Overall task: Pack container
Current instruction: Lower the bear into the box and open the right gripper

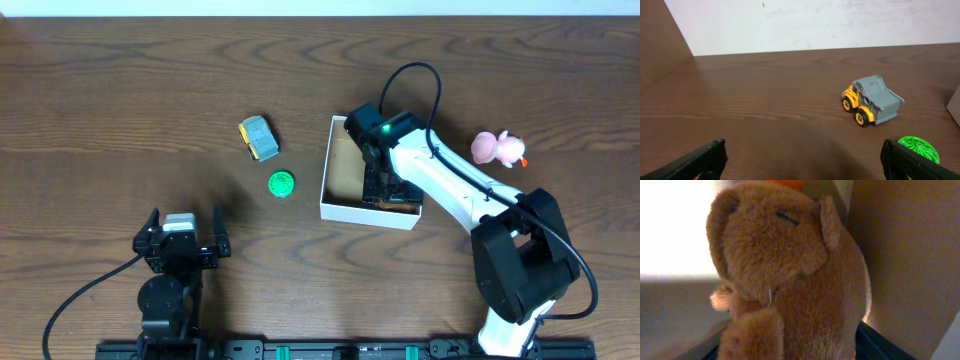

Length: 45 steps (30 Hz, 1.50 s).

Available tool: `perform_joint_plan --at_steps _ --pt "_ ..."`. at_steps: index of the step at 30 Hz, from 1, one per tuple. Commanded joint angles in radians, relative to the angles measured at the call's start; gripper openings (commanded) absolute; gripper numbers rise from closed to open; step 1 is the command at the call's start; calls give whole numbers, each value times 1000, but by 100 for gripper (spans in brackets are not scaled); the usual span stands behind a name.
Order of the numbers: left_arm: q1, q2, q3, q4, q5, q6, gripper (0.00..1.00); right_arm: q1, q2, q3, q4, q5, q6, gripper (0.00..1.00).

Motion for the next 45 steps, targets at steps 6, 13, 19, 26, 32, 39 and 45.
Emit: perform_joint_plan --at_steps 6,13,19,26,32,39,45 --pt "5 -6 -29 -8 16 10 98 0 16 -8 62 46 5 69" --pt "5 -6 -29 -8 16 10 98 -16 16 -8 36 32 6 68" --pt "5 -6 -29 -8 16 10 98 -10 16 -8 -26 7 6 2" --pt "5 -6 -29 -8 16 10 98 -7 16 -8 -42 -64 6 7" --pt "5 -6 -29 -8 16 10 98 -7 16 -8 -83 -99 6 44" --pt "5 -6 -29 -8 16 10 98 -7 16 -8 -87 -98 5 82" --pt "5 -6 -29 -8 16 10 98 -7 16 -8 -56 -82 -8 85"
